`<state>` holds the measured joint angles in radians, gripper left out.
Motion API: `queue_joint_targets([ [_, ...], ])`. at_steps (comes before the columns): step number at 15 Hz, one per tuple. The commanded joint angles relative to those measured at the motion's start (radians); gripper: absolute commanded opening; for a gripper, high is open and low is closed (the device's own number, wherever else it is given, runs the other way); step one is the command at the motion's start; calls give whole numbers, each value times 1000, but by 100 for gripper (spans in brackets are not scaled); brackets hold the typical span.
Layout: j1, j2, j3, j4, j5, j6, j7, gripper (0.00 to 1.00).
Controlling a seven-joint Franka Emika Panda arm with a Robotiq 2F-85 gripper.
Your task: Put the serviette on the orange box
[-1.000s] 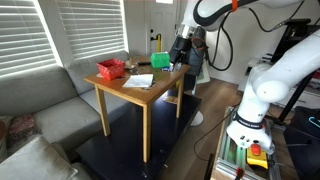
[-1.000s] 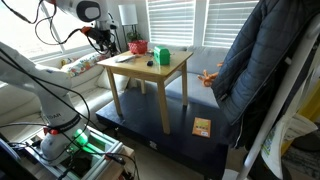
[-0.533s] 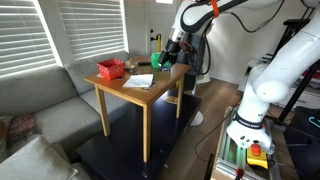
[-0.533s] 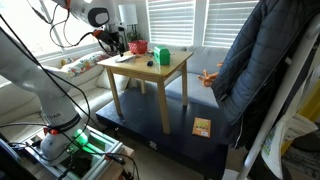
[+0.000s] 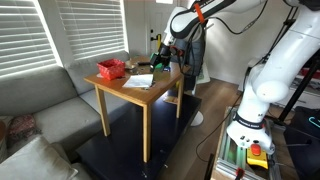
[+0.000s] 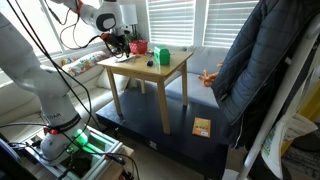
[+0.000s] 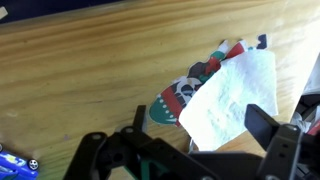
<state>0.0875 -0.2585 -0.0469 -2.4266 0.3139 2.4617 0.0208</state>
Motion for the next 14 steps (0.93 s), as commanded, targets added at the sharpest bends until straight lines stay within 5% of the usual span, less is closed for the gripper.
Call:
queue_joint_targets([
  [1, 4, 65, 14, 48, 54, 32, -3, 87],
  [2, 4, 75, 17, 54, 58, 32, -4, 74],
  [11, -2, 135, 46, 81, 50, 24, -5, 11],
  [14, -6, 135, 50, 80, 44, 24, -2, 0],
])
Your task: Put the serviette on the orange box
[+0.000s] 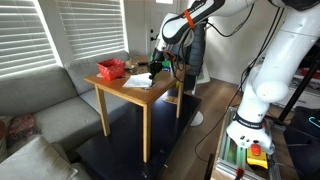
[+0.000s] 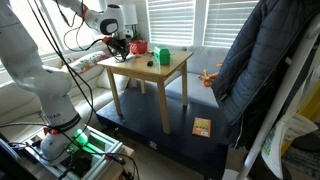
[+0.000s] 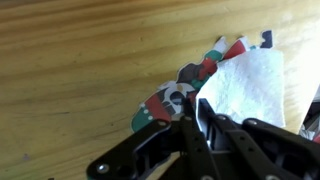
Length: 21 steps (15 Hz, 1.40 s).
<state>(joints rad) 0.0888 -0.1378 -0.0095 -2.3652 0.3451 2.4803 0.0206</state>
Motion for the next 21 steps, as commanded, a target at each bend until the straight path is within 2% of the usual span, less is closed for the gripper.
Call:
queue_joint_targets([
  [1, -7, 2, 13, 17, 13, 0, -1, 0],
  [4, -8, -42, 18, 17, 3, -13, 15, 0],
  [6, 6, -84, 15, 28, 48, -26, -20, 0],
  [10, 22, -144, 18, 84, 73, 31, -15, 0],
  [15, 61, -163, 8, 170, 110, 132, -41, 0],
  [16, 39, -161, 17, 151, 61, 100, -6, 1],
  [21, 48, -162, 16, 170, 75, 115, -13, 1],
])
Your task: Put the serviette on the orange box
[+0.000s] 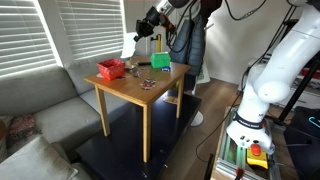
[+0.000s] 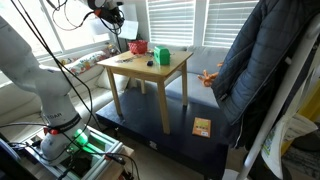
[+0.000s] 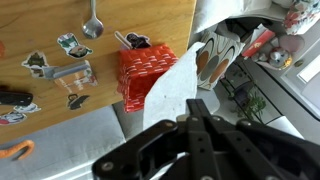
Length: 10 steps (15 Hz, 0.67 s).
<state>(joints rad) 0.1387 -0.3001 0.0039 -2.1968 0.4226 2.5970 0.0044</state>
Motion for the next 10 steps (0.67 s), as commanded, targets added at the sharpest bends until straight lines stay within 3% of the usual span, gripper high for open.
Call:
queue_joint_targets([
  [1, -2, 0, 2, 2, -2, -1, 3, 1],
  [10, 79, 250, -15, 241, 188, 175, -122, 0],
])
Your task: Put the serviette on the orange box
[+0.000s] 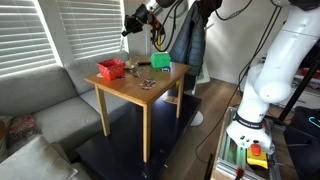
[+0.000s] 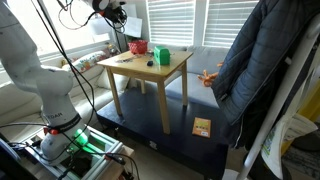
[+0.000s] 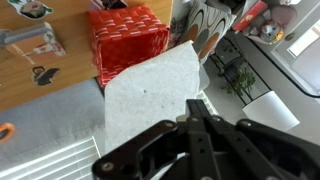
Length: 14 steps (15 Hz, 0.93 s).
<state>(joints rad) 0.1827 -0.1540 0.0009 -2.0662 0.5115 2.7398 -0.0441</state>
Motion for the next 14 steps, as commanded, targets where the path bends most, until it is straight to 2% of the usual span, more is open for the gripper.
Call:
queue_joint_targets([
  [1, 42, 133, -10, 139, 140, 39, -104, 0],
  [5, 47, 255, 8, 252, 266, 93, -220, 0],
  [10, 23, 384, 46, 377, 472, 96, -363, 0],
  [14, 12, 441, 48, 407, 529, 71, -399, 0],
])
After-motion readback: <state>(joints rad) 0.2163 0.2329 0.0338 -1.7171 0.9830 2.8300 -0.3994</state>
